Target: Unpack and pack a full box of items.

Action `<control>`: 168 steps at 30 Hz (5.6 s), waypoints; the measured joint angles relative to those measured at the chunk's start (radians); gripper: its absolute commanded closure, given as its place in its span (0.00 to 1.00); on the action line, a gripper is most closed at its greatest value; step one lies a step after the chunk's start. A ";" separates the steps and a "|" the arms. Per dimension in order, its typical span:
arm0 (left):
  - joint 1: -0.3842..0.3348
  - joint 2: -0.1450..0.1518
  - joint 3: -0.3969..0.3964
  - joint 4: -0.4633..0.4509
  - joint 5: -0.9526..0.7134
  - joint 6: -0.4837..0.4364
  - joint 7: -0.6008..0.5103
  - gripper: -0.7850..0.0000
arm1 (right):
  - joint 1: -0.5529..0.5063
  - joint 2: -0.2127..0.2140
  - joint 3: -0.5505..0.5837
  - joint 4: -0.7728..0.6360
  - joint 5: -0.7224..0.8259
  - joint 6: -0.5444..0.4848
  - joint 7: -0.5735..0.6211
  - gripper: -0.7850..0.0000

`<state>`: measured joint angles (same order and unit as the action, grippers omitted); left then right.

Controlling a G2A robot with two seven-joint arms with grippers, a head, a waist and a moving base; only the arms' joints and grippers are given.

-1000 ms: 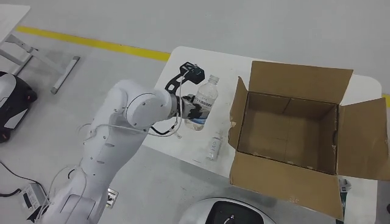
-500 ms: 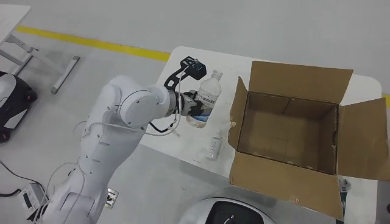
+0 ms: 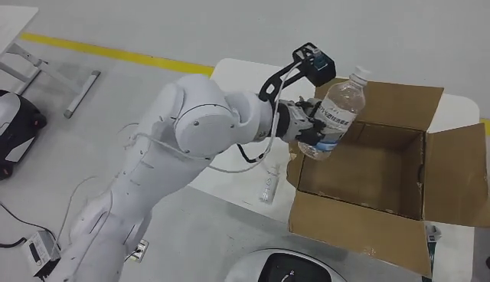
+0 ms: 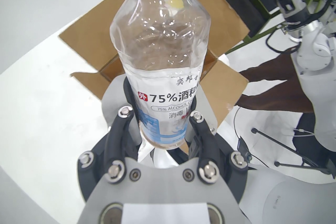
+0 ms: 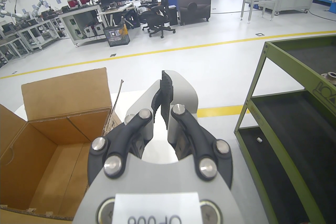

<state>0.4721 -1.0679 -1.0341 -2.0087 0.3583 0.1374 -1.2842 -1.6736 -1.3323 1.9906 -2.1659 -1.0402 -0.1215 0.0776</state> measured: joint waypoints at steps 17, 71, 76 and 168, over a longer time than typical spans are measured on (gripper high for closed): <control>-0.206 -0.182 0.517 0.482 -0.191 0.246 0.125 1.00 | 0.000 0.000 0.000 0.000 0.000 0.000 0.000 1.00; -0.250 -0.421 0.659 1.030 -0.317 0.448 0.182 0.00 | 0.000 0.000 0.000 0.000 0.000 0.000 0.000 1.00; -0.249 -0.423 0.618 1.034 -0.341 0.410 0.209 0.00 | 0.000 0.000 0.000 0.000 0.000 0.000 0.000 1.00; 0.700 -0.002 -0.237 0.013 0.468 -0.016 -0.196 0.00 | 0.000 0.000 0.000 0.000 0.000 0.000 0.000 1.00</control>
<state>1.1718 -1.0696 -1.2713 -1.9960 0.8259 0.1215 -1.4805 -1.6736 -1.3323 1.9906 -2.1659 -1.0402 -0.1215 0.0776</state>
